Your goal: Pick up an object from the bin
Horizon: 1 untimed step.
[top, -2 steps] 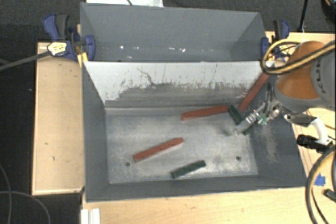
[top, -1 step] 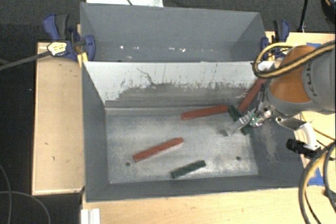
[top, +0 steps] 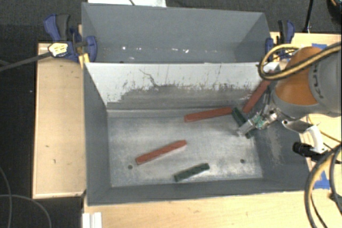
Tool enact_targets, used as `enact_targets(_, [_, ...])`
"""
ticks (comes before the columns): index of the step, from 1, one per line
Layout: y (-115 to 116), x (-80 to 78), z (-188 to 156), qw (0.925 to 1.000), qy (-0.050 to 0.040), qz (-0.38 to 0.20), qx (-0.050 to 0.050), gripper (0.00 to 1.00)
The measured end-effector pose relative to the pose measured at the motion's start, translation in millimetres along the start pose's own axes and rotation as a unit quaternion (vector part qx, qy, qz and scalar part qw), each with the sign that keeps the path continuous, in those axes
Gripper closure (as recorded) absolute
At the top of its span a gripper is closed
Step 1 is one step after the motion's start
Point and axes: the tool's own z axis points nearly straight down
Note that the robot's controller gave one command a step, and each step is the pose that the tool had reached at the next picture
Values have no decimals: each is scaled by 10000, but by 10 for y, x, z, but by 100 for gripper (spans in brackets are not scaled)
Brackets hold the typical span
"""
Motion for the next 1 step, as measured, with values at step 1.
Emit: enact_targets(1, [16, -5, -451, 10000, -51, -42, -6, 100])
